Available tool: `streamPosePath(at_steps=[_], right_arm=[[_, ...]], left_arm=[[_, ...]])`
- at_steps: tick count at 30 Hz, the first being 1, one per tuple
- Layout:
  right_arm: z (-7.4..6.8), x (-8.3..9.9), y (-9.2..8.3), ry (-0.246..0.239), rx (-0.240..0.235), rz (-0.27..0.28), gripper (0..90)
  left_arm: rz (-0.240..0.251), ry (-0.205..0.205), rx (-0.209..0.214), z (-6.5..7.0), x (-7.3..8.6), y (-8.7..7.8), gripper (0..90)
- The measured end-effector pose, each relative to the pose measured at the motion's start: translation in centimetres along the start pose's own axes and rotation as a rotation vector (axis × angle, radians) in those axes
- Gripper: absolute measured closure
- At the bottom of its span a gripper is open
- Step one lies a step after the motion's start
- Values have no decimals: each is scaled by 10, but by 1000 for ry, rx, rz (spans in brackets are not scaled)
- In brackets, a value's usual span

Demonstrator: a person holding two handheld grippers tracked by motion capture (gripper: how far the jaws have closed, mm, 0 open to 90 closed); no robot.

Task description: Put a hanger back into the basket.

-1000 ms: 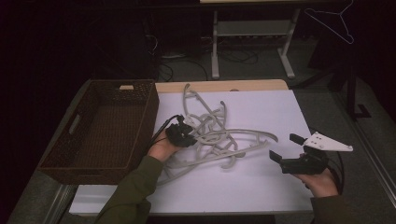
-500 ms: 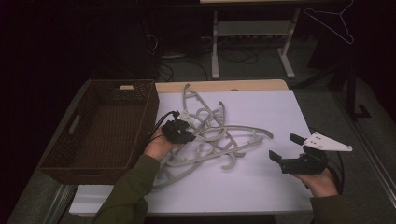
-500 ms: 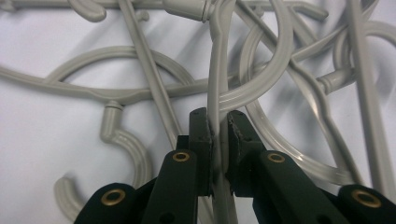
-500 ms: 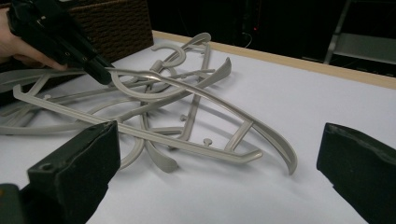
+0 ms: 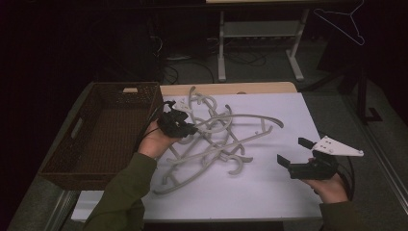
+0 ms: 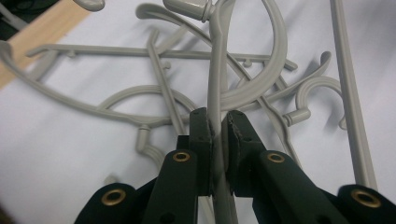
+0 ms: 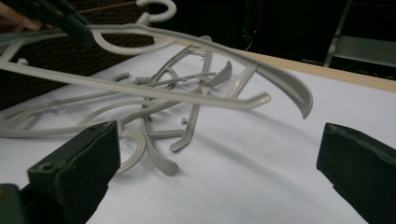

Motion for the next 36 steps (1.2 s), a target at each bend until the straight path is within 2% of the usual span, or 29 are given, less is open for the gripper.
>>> streamPosePath(at_steps=[4, 8, 13, 18, 22, 26, 27, 28, 29, 36], right_arm=[[0, 0, 0, 0, -2, 1, 0], [0, 0, 1, 1, -3, 1, 0], [-1, 0, 2, 1, -4, 1, 0], [-1, 0, 3, -3, -5, 2, 0], [-2, 0, 3, -2, -7, -1, 0], [-2, 0, 4, -3, -6, 0, 0], [-2, 0, 4, -1, -5, -1, 0], [-2, 0, 4, 2, -5, -1, 0], [-2, 0, 4, 2, -5, -1, 0], [-2, 0, 4, -4, -2, -2, 0]], left_arm=[[4, 5, -36, -6, -3, -21, 822], [20, -11, -67, -15, -1, -44, 822], [48, -57, -108, -31, 11, -74, 822], [62, -94, -169, -51, 30, -102, 822], [73, -131, -201, -65, 48, -121, 822], [87, -190, -242, -76, 67, -139, 822], [81, -192, -254, -80, 73, -144, 822], [80, -220, -275, -86, 85, -152, 822], [80, -220, -275, -86, 85, -152, 822], [86, -304, -368, -111, 121, -180, 822]])
Point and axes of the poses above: each handheld gripper's, and its own axes: y roughly forward along the jaws, x roughly out of its underside, z roughly to its right, the point moved 5 cm from there along y, roughly forward along the jaws, and after that the axes turned 4 degrees about -z, right-handed, at the moved point
